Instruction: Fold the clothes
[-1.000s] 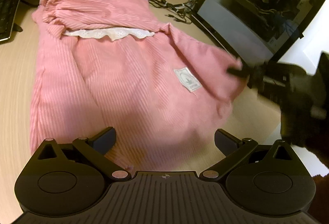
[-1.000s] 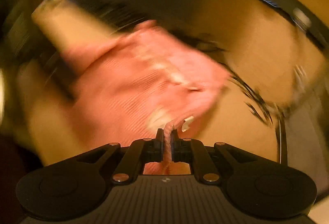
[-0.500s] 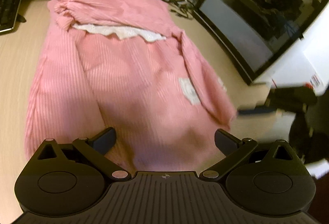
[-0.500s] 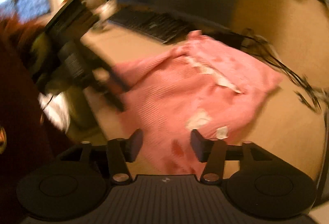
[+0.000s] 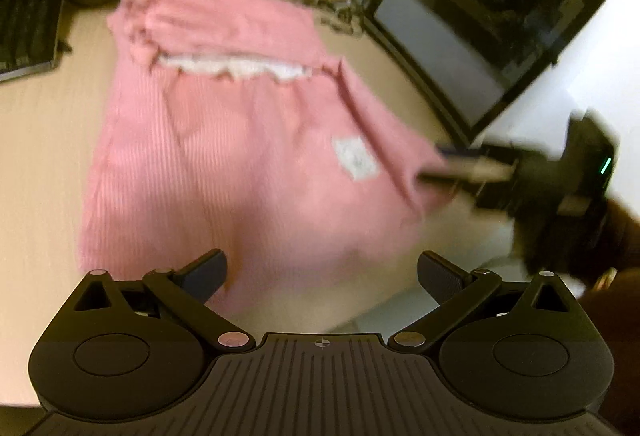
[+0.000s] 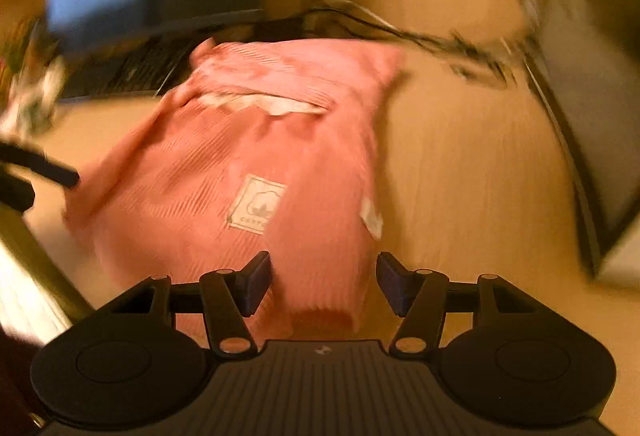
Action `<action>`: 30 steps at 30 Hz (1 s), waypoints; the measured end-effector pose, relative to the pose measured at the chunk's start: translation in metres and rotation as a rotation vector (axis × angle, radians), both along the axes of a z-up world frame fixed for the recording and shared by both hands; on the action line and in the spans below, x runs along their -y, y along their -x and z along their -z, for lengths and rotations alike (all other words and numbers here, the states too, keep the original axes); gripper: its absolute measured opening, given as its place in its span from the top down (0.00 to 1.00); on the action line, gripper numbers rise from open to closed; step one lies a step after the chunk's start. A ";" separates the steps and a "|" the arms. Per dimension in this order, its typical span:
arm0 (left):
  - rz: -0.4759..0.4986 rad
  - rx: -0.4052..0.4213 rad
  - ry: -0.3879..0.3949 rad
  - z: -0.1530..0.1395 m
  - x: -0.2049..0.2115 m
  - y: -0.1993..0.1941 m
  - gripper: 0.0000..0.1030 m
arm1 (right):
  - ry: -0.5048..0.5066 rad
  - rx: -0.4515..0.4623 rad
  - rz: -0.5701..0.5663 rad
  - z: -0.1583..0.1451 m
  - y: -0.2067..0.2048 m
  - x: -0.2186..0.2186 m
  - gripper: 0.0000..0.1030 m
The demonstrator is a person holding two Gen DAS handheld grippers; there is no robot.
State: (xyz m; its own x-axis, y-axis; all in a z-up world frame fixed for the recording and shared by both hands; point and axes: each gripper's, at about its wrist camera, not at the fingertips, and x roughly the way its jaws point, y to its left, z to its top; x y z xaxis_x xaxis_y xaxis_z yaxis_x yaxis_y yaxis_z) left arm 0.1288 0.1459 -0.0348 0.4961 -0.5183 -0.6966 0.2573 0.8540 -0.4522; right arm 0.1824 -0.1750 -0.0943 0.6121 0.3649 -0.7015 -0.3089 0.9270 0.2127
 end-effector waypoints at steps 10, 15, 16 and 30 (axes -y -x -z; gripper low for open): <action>0.229 0.048 0.172 0.023 0.085 -0.057 0.00 | -0.369 -0.097 0.396 0.021 0.000 0.059 0.95; 0.257 -0.060 0.173 0.051 0.102 -0.078 0.00 | -0.291 -0.035 0.369 0.005 -0.001 0.071 0.91; 0.272 -0.064 0.186 0.047 0.103 -0.080 0.00 | -0.295 -0.028 0.381 0.005 0.002 0.072 0.87; 0.149 -0.253 0.336 0.032 0.115 -0.223 0.00 | -0.207 0.053 0.487 0.014 0.009 0.041 0.48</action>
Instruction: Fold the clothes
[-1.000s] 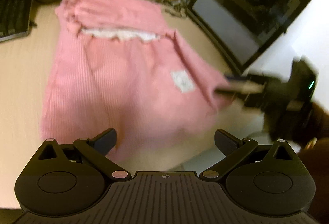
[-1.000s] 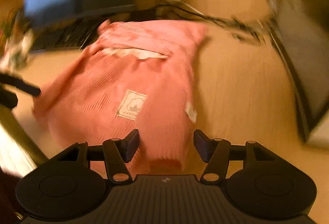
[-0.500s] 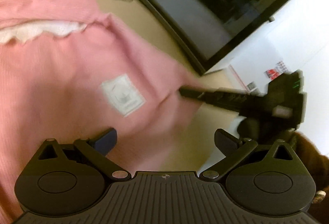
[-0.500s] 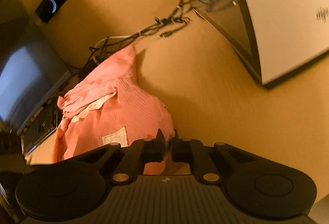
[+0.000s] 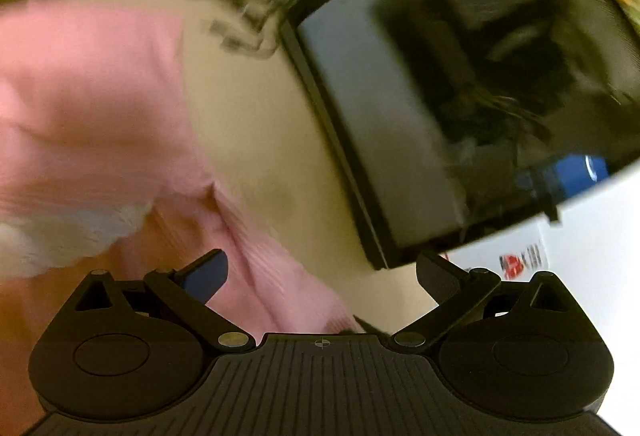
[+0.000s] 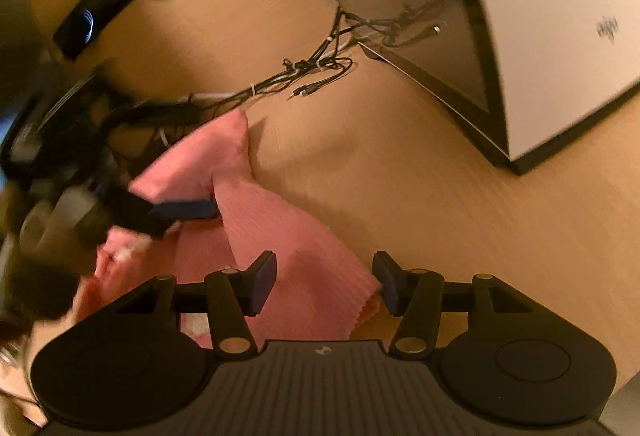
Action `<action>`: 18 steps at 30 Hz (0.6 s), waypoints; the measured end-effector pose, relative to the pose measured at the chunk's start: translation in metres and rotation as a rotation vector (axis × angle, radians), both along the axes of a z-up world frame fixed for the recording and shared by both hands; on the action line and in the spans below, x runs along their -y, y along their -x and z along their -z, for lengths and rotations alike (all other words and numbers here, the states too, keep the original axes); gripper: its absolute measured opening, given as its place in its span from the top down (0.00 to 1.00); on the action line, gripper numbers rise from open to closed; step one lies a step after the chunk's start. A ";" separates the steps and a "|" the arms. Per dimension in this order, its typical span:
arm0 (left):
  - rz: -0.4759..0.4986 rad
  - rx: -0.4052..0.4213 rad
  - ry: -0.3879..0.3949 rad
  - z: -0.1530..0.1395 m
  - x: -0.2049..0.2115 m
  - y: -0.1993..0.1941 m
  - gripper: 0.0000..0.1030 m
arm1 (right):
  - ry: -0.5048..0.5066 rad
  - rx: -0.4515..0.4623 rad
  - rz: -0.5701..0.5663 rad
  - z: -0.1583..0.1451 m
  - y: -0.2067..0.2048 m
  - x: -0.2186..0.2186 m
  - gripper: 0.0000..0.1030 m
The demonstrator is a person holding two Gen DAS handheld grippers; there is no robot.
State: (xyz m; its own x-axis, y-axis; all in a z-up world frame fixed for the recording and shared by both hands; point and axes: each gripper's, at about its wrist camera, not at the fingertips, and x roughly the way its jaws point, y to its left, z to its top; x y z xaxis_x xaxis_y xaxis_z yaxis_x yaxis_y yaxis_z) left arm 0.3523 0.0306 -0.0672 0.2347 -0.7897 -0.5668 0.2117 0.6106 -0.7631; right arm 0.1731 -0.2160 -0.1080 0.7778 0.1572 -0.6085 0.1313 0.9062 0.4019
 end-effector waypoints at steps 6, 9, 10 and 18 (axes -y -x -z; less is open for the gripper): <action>-0.032 -0.046 -0.109 0.026 0.018 -0.029 0.23 | 0.133 0.007 0.002 -0.011 -0.006 -0.010 0.96; -0.025 -0.024 -0.141 0.025 0.020 -0.043 0.58 | 0.337 0.075 -0.065 -0.035 -0.010 -0.020 0.96; -0.024 -0.016 -0.150 0.025 0.020 -0.047 0.69 | 0.423 0.110 -0.114 -0.045 -0.009 -0.028 0.96; -0.012 -0.011 -0.075 0.024 -0.009 -0.039 0.72 | 0.896 0.095 -0.560 -0.016 0.047 -0.102 0.96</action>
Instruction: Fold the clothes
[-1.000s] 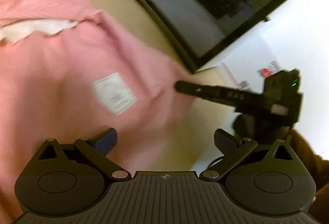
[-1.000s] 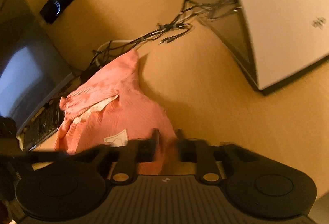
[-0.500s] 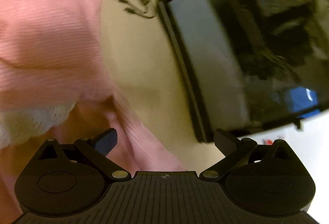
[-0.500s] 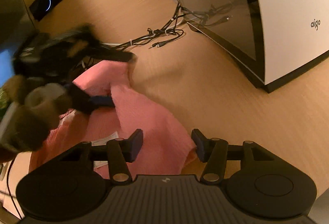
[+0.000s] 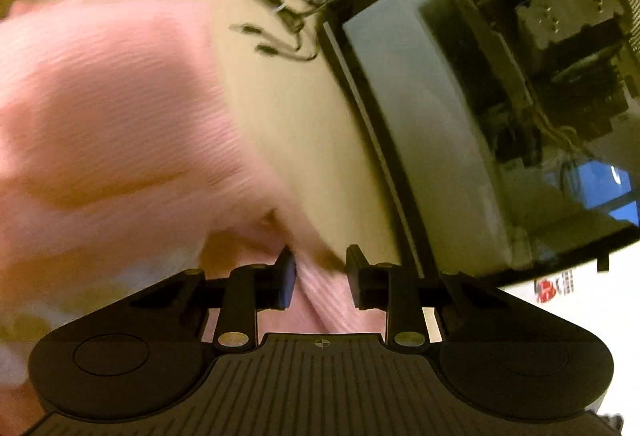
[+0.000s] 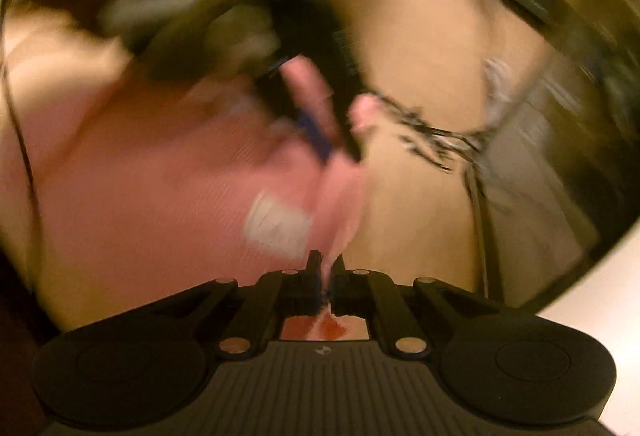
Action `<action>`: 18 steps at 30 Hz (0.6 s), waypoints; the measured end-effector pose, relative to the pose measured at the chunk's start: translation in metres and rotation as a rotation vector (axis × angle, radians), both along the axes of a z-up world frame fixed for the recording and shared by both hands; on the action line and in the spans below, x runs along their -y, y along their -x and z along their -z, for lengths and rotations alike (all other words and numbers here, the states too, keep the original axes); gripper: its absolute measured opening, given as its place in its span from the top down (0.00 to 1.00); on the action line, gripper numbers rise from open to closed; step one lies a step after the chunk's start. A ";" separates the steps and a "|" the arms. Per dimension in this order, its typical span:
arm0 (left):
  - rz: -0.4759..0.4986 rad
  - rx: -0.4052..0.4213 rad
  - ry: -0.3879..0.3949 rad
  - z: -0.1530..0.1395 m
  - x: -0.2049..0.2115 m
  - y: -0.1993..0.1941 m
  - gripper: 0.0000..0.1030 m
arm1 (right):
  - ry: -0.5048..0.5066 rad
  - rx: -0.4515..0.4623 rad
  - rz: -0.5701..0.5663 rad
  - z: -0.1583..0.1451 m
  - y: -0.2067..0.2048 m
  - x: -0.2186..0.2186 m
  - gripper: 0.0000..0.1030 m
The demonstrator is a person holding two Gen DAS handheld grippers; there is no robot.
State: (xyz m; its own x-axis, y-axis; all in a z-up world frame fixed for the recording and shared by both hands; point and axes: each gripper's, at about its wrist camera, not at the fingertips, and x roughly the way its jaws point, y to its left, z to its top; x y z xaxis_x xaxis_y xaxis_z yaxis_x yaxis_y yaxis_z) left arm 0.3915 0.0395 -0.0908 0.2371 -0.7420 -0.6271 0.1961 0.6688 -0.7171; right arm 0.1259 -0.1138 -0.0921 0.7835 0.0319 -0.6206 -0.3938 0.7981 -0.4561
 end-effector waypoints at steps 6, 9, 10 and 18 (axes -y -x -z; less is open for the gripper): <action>-0.012 0.009 -0.025 0.018 -0.015 0.017 0.73 | -0.128 -0.108 -0.132 -0.020 0.030 0.007 0.91; -0.029 0.018 -0.025 0.022 -0.019 0.022 0.75 | -0.204 -0.123 -0.133 -0.034 0.030 0.020 0.89; -0.030 0.022 -0.028 0.021 -0.019 0.024 0.75 | -0.225 -0.125 -0.127 -0.036 0.029 0.023 0.88; -0.004 0.136 0.058 -0.027 -0.020 0.044 0.49 | -0.379 -0.188 -0.053 -0.008 0.003 0.029 0.88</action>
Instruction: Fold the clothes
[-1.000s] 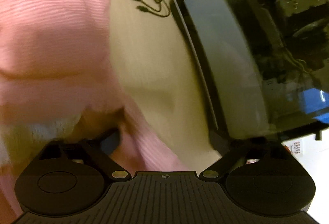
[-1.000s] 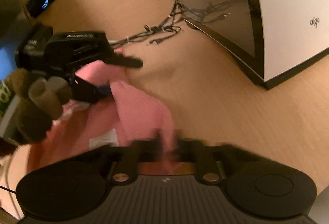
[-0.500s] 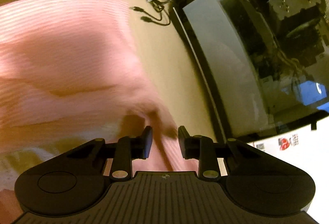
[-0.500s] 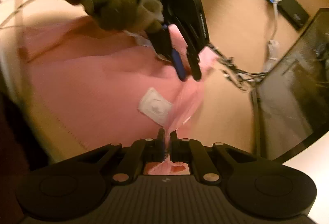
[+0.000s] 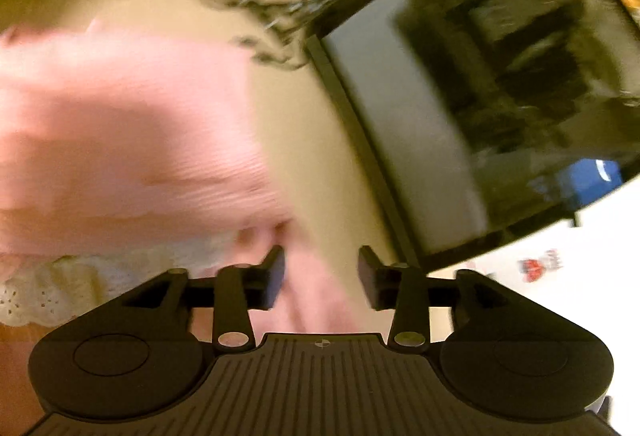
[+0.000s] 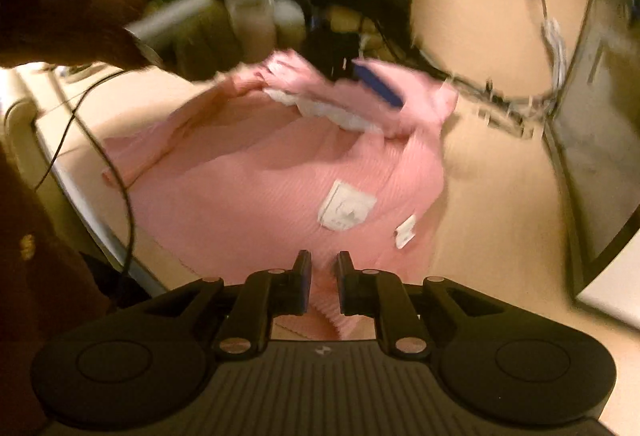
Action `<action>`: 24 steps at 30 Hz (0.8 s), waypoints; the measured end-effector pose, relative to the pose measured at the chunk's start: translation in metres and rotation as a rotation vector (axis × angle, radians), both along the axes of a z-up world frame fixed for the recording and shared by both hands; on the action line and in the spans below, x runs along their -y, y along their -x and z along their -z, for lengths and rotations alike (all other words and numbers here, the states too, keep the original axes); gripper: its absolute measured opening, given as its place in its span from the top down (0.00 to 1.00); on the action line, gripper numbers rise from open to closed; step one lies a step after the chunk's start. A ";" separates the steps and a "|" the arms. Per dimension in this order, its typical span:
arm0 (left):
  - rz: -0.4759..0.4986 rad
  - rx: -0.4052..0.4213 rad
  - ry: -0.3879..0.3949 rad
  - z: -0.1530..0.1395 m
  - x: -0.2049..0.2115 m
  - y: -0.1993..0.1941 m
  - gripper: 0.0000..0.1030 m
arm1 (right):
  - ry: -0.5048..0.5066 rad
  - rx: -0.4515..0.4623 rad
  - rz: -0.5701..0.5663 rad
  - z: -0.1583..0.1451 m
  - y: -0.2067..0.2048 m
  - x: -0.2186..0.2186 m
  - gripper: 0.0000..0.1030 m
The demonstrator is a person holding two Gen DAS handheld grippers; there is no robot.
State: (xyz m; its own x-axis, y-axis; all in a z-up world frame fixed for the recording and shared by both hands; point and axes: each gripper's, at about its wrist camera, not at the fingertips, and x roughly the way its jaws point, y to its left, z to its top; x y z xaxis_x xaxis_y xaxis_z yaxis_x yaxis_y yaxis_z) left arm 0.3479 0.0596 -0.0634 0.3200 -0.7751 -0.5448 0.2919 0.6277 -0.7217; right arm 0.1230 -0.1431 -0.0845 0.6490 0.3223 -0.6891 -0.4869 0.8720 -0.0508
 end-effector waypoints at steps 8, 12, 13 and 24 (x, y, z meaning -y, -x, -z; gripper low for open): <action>0.106 -0.097 -0.028 0.028 0.060 0.023 0.44 | -0.031 -0.048 0.013 0.000 0.013 0.011 0.64; 0.093 -0.135 -0.036 0.048 0.062 0.040 0.46 | -0.116 -0.026 0.044 -0.023 0.023 0.033 0.57; 0.076 -0.141 -0.025 0.050 0.061 0.041 0.46 | -0.139 -0.012 0.062 -0.027 0.022 0.038 0.57; -0.081 0.037 -0.218 0.000 0.022 0.087 0.30 | -0.077 -0.068 0.120 0.008 -0.022 0.034 0.47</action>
State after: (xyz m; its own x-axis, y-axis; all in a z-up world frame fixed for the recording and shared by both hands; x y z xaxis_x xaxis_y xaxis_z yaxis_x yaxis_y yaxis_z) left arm 0.2609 0.0373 -0.0630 0.3990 -0.6117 -0.6831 0.2579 0.7897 -0.5566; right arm 0.1452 -0.1772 -0.0924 0.6390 0.2985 -0.7089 -0.3790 0.9242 0.0474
